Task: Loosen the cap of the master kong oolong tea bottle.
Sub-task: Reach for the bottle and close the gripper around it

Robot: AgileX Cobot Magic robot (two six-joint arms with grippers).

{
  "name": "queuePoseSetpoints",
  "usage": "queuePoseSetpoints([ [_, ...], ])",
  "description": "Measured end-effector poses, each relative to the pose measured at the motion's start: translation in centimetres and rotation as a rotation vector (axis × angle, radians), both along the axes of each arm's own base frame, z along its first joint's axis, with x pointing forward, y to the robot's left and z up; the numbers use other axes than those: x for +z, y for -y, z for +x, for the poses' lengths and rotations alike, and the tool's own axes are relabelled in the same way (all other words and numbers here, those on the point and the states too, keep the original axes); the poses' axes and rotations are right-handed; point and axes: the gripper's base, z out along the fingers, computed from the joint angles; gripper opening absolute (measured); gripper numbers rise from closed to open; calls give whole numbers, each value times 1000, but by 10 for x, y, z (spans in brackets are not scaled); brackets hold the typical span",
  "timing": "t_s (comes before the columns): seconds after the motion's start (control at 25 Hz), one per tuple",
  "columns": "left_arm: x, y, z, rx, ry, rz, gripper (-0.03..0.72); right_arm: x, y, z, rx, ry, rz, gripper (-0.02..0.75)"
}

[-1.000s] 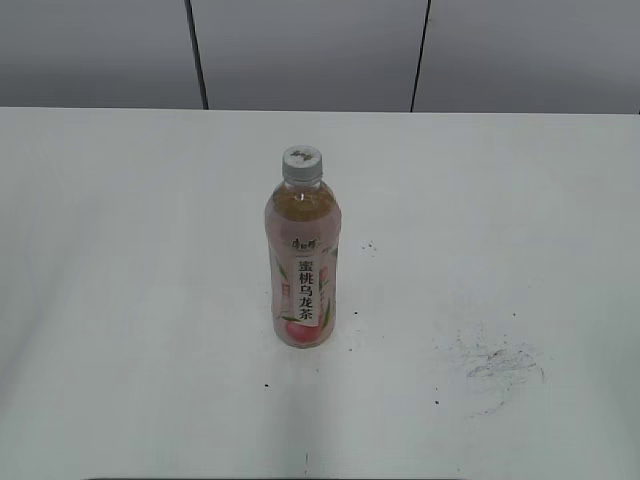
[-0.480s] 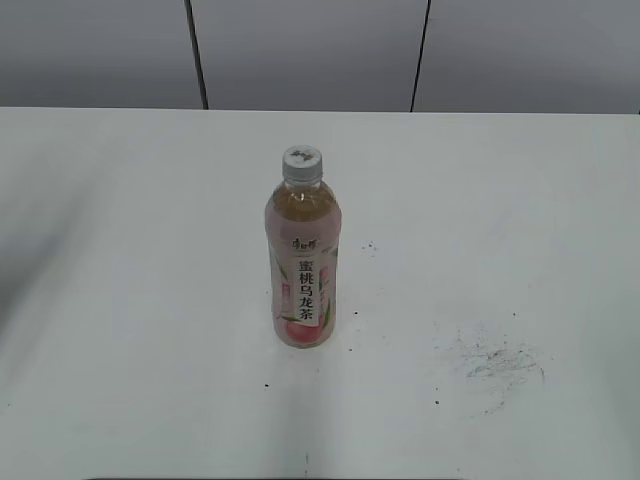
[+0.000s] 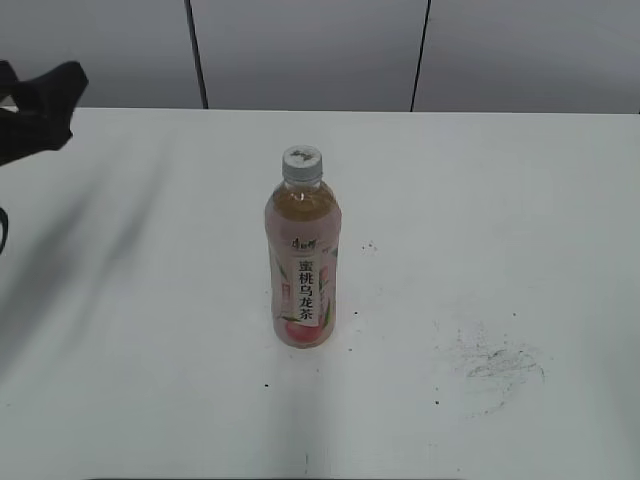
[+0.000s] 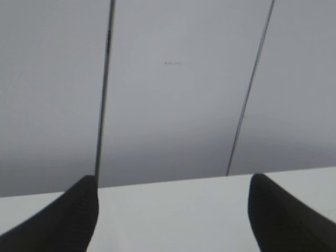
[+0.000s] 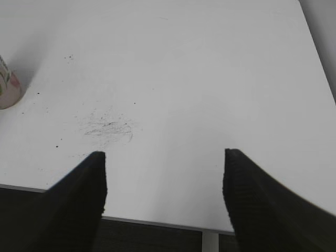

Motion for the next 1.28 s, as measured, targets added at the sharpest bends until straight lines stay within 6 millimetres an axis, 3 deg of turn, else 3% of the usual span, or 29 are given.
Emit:
queuePoseSetpoints([
  [0.28,-29,15,-36,-195,-122,30,526,0,0,0,0,0,0,522],
  [0.52,-45,28,-64,-384,-202,94,604,0,0,0,0,0,0,522],
  [0.84,-48,37,-72,-501,-205,139,606,0,0,0,0,0,0,522],
  [1.28,-48,75,-64,-642,-175,142,605,0,0,0,0,0,0,522],
])
